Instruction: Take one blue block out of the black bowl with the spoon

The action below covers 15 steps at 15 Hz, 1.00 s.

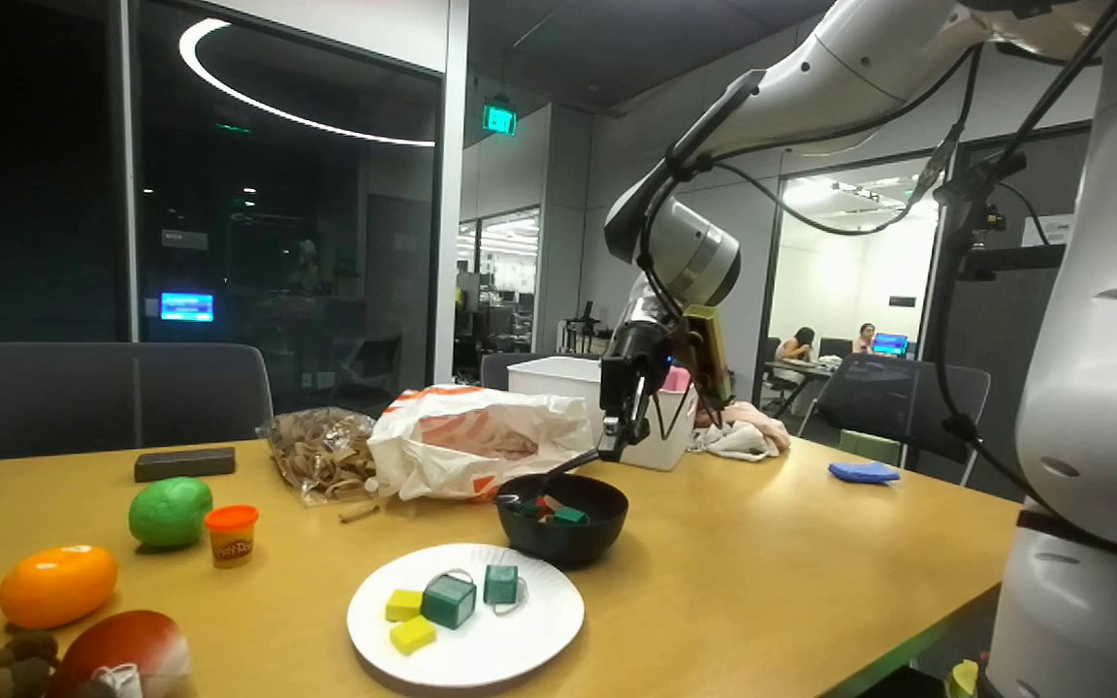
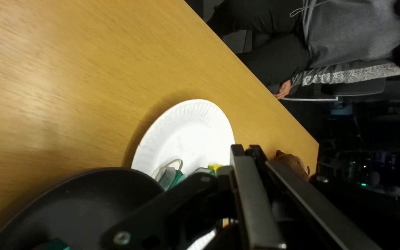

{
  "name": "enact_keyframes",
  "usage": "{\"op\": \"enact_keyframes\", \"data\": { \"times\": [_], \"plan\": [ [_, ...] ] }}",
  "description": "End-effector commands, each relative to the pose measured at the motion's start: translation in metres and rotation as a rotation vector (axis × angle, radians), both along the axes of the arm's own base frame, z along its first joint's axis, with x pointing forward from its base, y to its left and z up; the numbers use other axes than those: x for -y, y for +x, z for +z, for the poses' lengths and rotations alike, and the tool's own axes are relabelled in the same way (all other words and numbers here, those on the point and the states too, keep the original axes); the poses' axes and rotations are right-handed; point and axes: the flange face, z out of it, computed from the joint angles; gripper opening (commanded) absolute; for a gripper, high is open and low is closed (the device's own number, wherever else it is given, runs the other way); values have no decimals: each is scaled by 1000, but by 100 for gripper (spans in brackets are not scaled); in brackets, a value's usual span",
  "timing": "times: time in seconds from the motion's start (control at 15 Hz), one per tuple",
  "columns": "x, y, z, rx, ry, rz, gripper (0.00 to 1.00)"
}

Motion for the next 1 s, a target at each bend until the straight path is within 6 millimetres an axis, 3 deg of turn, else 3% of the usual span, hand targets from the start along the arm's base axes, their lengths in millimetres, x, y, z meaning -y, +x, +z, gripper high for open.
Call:
{"op": "enact_keyframes", "data": {
  "times": [0.0, 0.27, 0.53, 0.93],
  "plan": [
    [-8, -6, 18, 50, -40, 4, 9],
    [-3, -4, 35, 103, -104, -40, 9],
    [16, 1, 49, 145, -214, -158, 9],
    [28, -2, 40, 89, -319, -255, 9]
  ]
}}
